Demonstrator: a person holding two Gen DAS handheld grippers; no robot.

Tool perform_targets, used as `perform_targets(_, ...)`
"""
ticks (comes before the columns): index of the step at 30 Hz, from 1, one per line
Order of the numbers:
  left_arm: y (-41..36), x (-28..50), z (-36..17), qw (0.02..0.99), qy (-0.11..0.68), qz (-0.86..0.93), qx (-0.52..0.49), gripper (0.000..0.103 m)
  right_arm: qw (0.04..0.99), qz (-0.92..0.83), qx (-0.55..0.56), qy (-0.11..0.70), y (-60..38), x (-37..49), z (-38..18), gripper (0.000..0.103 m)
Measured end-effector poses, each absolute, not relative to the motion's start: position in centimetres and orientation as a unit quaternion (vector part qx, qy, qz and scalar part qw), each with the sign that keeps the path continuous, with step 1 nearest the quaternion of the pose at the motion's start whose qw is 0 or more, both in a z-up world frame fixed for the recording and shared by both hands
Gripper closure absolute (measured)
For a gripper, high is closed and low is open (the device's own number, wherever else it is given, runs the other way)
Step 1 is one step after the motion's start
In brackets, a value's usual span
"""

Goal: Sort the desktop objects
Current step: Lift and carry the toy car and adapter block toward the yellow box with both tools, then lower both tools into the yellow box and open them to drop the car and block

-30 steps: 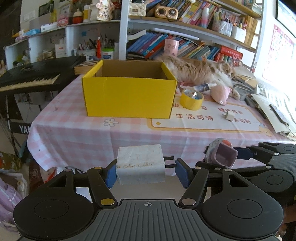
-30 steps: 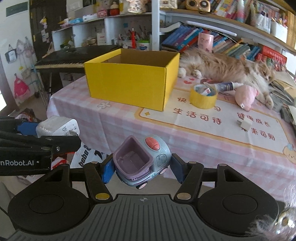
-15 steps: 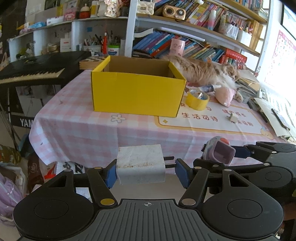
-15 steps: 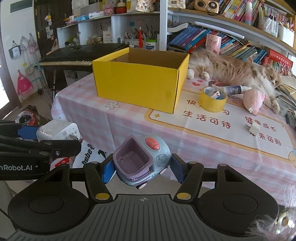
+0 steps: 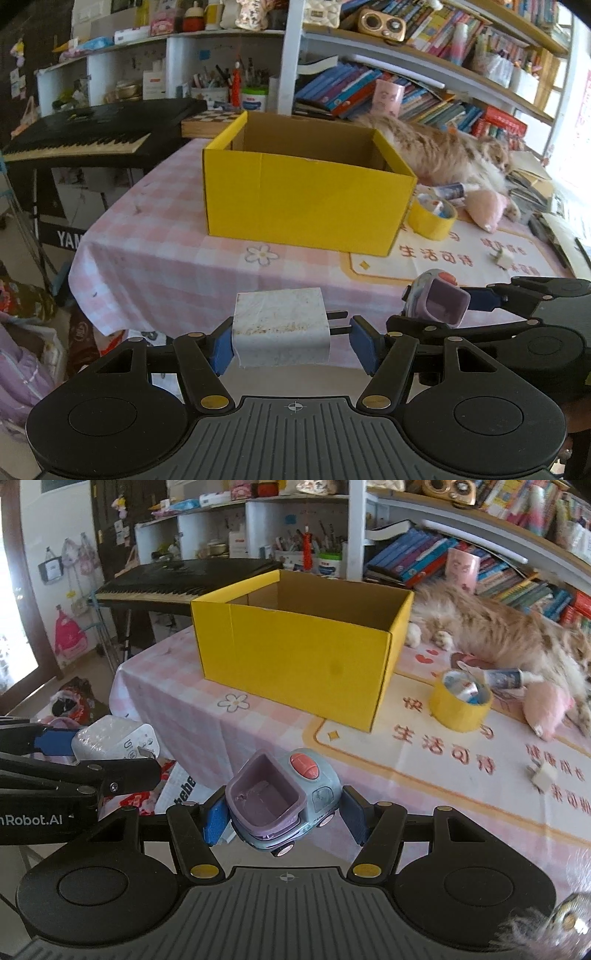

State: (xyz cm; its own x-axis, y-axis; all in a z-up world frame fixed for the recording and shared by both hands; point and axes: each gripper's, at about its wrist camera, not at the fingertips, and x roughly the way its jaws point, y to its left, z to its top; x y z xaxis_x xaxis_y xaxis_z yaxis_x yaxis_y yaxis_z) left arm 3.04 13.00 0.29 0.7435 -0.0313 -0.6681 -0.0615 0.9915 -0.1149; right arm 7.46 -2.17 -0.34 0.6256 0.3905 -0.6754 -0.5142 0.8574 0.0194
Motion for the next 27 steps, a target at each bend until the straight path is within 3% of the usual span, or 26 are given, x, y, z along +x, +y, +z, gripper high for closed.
perform_targets(20, 13.4, 13.2, 5.7, 0.957, 0.284, 0.043, -0.029, 0.038, 0.911, 0.305, -0.086, 0.265, -2.1, 19.3, 5.8, 0.043)
perform_targets(27, 13.5, 17.7, 6.0, 0.958, 0.284, 0.044, -0.005, 0.038, 0.898, 0.335, -0.131, 0.255, -1.0, 24.1, 5.9, 0.043)
